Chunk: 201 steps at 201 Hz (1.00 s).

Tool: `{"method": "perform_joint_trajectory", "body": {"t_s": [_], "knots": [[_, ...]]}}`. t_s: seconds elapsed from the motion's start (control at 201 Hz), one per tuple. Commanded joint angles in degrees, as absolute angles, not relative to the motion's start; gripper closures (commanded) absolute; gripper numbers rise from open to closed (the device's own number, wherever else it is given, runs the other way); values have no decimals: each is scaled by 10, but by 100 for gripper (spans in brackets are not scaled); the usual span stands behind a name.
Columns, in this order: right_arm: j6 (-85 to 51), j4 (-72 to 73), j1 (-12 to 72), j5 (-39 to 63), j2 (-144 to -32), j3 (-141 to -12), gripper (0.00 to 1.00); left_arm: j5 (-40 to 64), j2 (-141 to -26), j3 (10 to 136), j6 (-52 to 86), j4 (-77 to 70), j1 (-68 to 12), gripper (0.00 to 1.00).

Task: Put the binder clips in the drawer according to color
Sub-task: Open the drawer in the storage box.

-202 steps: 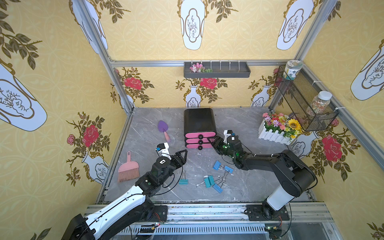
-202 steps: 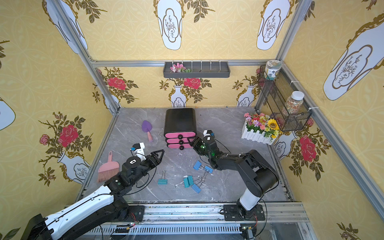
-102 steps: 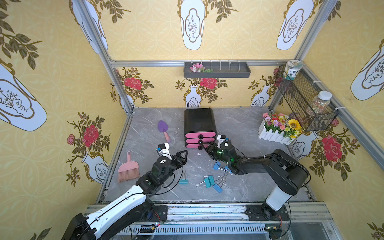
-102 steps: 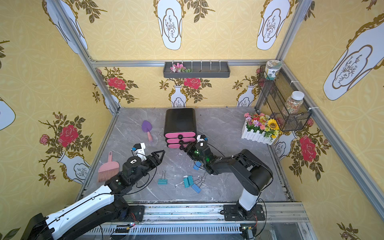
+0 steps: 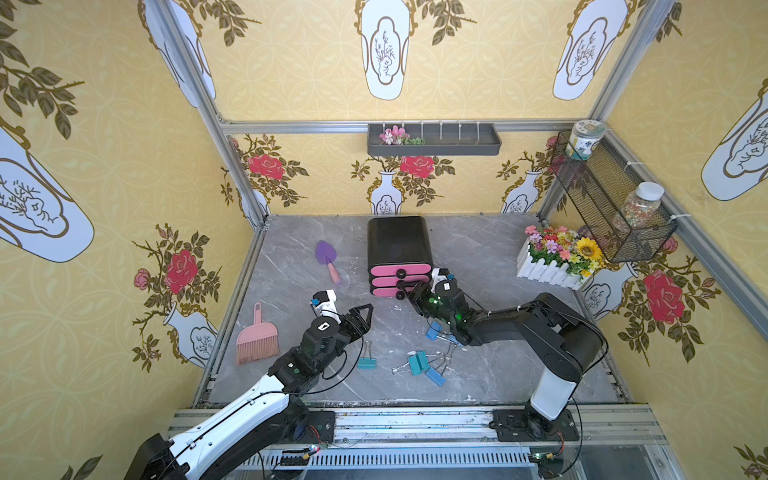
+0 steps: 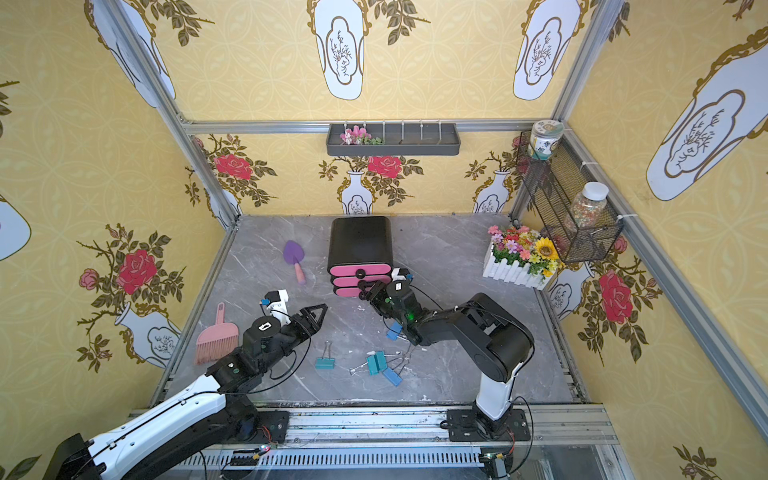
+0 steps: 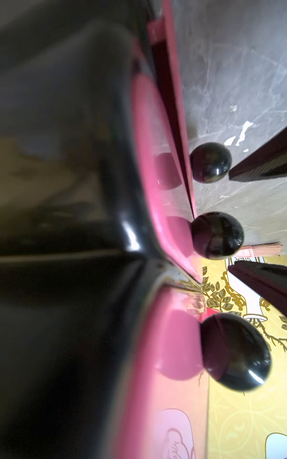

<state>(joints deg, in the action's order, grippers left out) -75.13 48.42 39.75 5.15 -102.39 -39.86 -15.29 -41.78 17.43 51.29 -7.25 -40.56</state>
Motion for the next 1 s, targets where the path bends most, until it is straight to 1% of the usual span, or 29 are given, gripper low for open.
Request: {"method": "perform_joint_trajectory", "body": {"t_s": [0.0,0.085,0.428,0.573,0.667,0.712,0.822,0.996], "knots": [[-745,526,399,61,-1029,-410,46,-154,-418,171,513,-79,-405,30],[-744,526,399,62,-1032,-417,48,-153,-418,171,512,-78,-405,30],[-756,540,403,52,-1037,-417,48,-155,-412,167,514,-74,-405,30],[-755,536,412,28,-1015,-398,46,-157,-418,168,517,-77,-404,29],[-753,524,416,16,-992,-383,44,-128,-445,174,521,-96,-395,29],[-749,514,418,12,-976,-374,44,-99,-468,178,529,-108,-381,31],[-725,465,420,-5,-922,-351,44,-24,-521,166,579,-190,-355,40],[-666,343,420,-27,-800,-327,43,35,-612,101,717,-457,-351,47]]}}
